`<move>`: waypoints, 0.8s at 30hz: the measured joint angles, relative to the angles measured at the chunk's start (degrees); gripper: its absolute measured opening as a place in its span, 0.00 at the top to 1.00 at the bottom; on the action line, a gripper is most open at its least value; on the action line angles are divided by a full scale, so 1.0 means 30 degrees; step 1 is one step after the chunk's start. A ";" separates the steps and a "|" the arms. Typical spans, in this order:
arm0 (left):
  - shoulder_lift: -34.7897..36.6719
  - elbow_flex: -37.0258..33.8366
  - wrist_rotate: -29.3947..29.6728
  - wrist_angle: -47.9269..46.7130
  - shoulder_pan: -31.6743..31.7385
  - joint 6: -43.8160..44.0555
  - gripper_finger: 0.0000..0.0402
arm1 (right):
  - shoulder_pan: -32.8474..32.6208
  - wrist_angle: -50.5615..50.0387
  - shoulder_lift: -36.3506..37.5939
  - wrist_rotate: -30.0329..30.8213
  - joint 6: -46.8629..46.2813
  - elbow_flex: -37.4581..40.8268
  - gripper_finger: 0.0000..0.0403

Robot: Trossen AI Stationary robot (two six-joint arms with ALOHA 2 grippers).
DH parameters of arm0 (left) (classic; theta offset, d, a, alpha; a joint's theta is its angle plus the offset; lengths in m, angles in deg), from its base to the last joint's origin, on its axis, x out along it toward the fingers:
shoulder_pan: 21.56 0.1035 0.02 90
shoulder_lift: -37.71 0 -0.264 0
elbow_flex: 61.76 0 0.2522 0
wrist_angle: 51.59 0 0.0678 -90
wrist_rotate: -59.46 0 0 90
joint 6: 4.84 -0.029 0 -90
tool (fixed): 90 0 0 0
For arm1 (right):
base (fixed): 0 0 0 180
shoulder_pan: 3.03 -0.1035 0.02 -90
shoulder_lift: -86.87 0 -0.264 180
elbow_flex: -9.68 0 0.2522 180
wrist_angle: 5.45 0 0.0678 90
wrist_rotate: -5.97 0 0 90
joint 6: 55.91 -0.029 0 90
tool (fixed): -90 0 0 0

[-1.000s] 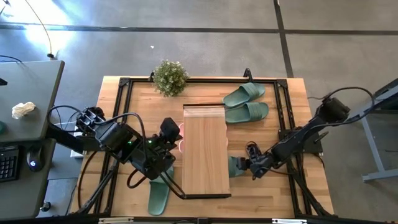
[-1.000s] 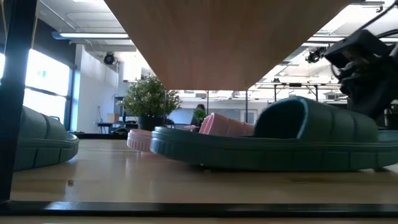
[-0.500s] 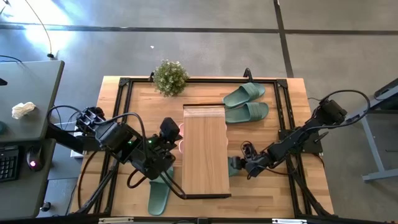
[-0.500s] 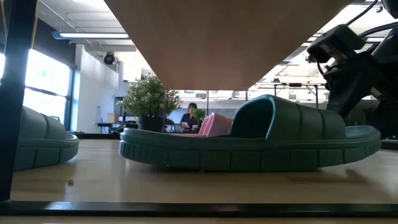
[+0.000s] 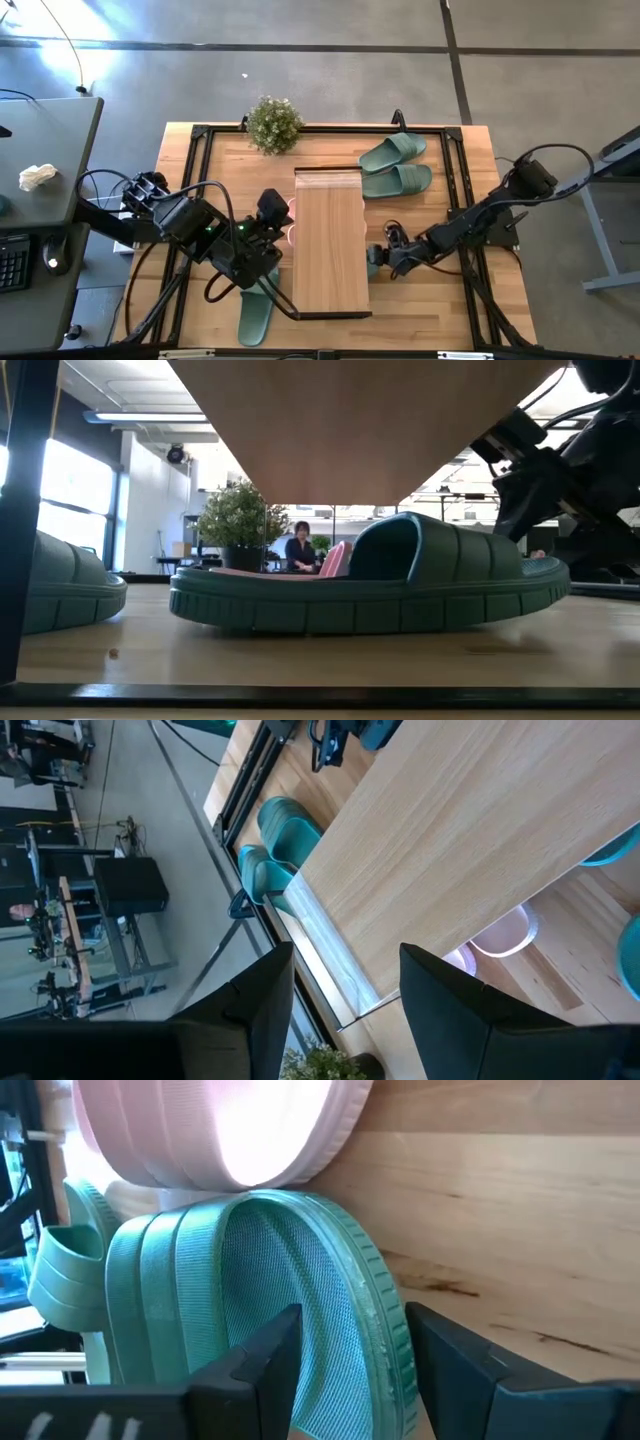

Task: Pick and place slides into the shelf
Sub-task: Put the bottom left green slide under the shelf

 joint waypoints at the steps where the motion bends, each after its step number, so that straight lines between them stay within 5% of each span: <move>1: 0.0000 0.0000 0.0000 0.0000 0.0000 0.0040 0.59 | 0.0070 0.0056 0.0004 -0.0084 0.0095 0.0000 0.59; 17: 0.0000 0.0000 -0.0536 0.0000 -0.0007 0.1724 0.59 | 0.0227 0.1159 0.0015 -0.0838 0.1171 0.0007 0.59; 24: 0.0000 0.0000 -0.3855 0.0000 -0.0015 0.1760 0.59 | 0.0238 0.0704 0.0007 -0.1151 0.2316 0.0007 0.59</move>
